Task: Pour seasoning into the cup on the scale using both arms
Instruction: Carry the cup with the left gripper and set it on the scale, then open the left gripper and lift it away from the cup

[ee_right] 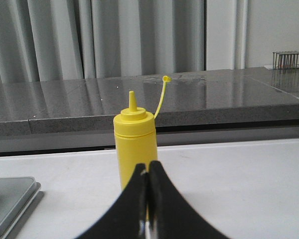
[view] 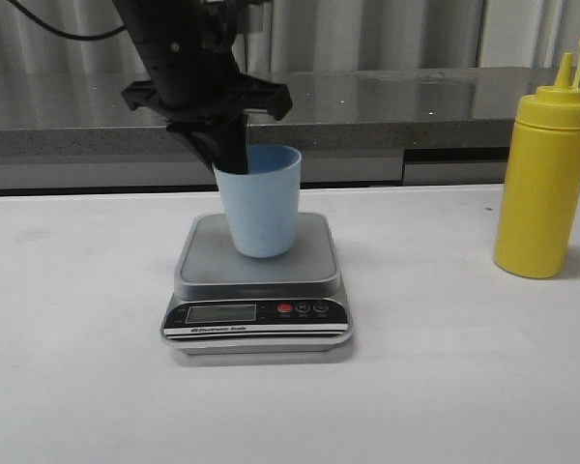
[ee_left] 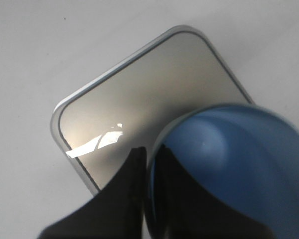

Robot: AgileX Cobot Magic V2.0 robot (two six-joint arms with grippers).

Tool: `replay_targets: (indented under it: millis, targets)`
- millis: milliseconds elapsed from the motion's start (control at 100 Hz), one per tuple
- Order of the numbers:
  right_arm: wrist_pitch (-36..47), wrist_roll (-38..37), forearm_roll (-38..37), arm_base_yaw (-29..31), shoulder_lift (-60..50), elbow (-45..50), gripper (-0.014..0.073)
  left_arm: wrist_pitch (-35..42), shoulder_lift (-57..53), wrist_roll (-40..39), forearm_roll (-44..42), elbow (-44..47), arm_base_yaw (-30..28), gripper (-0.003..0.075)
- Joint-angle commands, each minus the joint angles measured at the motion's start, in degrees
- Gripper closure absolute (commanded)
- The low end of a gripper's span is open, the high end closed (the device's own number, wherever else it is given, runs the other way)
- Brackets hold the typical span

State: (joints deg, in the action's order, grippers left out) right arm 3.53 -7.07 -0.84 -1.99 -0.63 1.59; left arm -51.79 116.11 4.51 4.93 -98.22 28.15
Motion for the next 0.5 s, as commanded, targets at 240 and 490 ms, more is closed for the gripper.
replay_targets:
  millis: [240, 490]
  targets:
    - [4.7, 0.0, -0.3, 0.3, -1.2, -1.0, 0.0661, 1.1, -2.8, -0.2, 0.5, -4.2, 0.4, 0.047]
    - [4.7, 0.0, -0.3, 0.3, -1.2, -1.0, 0.0661, 0.6, -4.1, -0.6, 0.6, -7.0, 0.4, 0.0294]
